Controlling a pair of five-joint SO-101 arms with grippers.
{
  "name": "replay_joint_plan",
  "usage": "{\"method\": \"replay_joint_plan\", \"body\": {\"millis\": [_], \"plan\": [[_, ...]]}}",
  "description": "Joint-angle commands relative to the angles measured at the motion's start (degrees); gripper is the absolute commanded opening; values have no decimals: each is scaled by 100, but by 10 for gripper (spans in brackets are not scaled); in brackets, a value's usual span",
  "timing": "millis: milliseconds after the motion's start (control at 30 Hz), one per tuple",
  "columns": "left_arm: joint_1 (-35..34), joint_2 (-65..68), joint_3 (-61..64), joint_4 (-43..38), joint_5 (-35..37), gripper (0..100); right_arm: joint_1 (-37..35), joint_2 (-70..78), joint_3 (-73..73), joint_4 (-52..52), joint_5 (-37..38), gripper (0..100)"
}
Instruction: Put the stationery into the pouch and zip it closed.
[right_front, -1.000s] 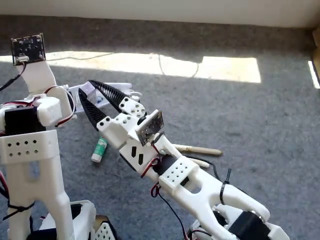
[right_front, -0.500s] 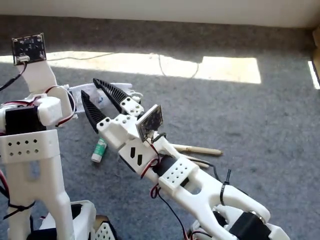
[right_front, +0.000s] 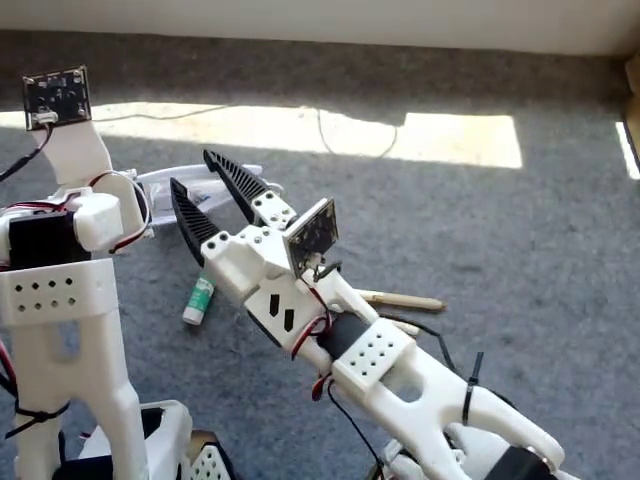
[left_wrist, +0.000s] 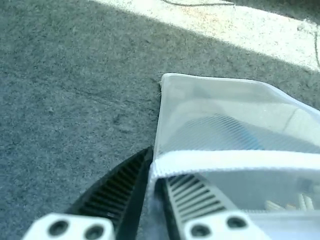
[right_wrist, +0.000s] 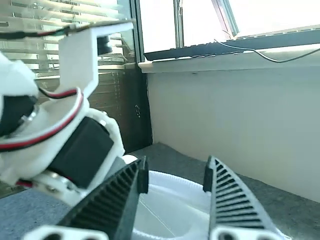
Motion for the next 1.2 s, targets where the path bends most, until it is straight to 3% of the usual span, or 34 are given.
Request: {"method": "replay_joint_plan", "body": {"millis": [0, 167, 400, 533, 833, 1167], "plan": [[-66, 4, -268, 0, 44, 7, 154, -936, -101, 1059, -79, 176], [-75, -4, -268, 9, 44, 7, 602, -1763, -215, 2844, -79, 176], [-84, -22, -286, 9, 44, 7, 1640, -2290, -1508, 6088, -79, 176], [-84, -22, -286, 9, 44, 7, 2123, -2308, -1982, 7363, 44, 176], [-84, -31, -268, 0, 44, 7, 2255, -2299, -1569, 8980, 1556, 176], [-84, -22, -259, 9, 44, 7, 2264, -1692, -752, 9103, 2488, 176]]}}
